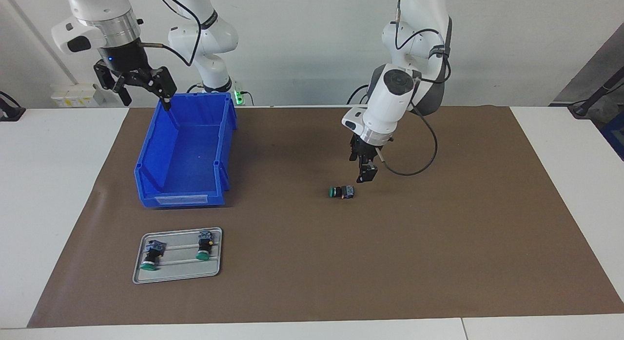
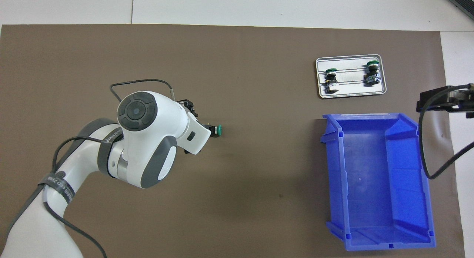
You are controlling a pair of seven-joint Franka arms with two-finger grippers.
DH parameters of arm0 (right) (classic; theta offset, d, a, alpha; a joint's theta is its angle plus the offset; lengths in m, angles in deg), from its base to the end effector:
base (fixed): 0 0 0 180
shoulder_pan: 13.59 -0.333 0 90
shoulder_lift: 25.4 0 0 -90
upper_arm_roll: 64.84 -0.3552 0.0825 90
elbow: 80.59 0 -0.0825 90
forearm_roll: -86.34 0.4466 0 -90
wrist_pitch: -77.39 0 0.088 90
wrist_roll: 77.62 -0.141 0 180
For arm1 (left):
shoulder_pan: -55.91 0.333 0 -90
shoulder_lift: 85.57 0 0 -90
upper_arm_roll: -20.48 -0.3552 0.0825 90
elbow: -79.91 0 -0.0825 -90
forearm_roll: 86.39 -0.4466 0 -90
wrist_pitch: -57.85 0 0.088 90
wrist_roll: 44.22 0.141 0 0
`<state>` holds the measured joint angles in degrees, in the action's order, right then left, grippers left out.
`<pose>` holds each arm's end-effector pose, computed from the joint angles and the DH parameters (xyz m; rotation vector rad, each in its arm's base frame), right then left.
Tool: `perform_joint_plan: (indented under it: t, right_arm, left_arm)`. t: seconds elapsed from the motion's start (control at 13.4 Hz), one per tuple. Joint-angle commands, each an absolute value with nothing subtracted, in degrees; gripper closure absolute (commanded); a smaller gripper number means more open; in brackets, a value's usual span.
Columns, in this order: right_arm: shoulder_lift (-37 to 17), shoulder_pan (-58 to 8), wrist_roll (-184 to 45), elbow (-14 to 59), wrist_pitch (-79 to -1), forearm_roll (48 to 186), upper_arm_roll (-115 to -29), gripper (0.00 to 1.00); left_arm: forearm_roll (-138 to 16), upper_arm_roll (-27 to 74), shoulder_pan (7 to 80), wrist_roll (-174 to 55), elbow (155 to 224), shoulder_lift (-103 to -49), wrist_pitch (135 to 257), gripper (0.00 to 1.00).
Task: Place and press button with both arms
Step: 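Move the left gripper toward the green button on the table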
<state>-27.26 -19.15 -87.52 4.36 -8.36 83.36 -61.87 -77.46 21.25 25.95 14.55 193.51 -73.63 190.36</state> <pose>0.5986 0.0188 0.6897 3.0890 -0.2052 0.0798 0.5728 -0.3483 0.3422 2.2640 -2.0326 0.2252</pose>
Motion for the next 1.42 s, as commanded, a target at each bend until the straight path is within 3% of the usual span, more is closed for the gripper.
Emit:
perform_joint_plan:
  t: [0.0,0.67,0.74,0.89,1.04,1.12,1.34]
  right_arm:
    - [-27.5,-18.3,-85.0,6.1,-8.7,84.7,-62.1,0.0]
    - [-28.0,-18.6,-85.0,7.1,-8.3,84.7,-62.2,0.0]
    - [-28.0,-18.7,-85.1,7.2,-8.3,84.7,-62.2,0.0]
    - [-28.0,-19.0,-85.5,7.2,-8.5,84.7,-62.2,0.0]
    - [-28.0,-18.6,-85.4,7.2,-8.6,84.7,-62.2,0.0]
    - [-28.0,-18.5,-85.4,7.3,-8.7,84.7,-62.1,0.0]
    - [-28.0,-18.5,-85.5,7.4,-8.7,84.7,-62.1,0.0]
  left_arm:
    - [-76.8,20.2,23.3,10.2,190.4,-67.7,193.9,0.14]
    - [-77.0,19.9,20.1,7.0,190.5,-63.1,199.7,0.17]
    - [-77.0,19.9,20.0,7.0,190.6,-63.1,199.7,0.23]
    - [-77.5,19.9,20.0,7.1,190.7,-63.2,199.6,0.51]
    - [-77.9,19.7,20.1,7.2,190.4,-63.2,199.2,0.72]
    - [-79.6,19.6,20.2,7.3,190.1,-63.2,198.8,1.0]
    - [-83.7,19.6,20.8,7.2,189.9,-63.9,199.4,1.0]
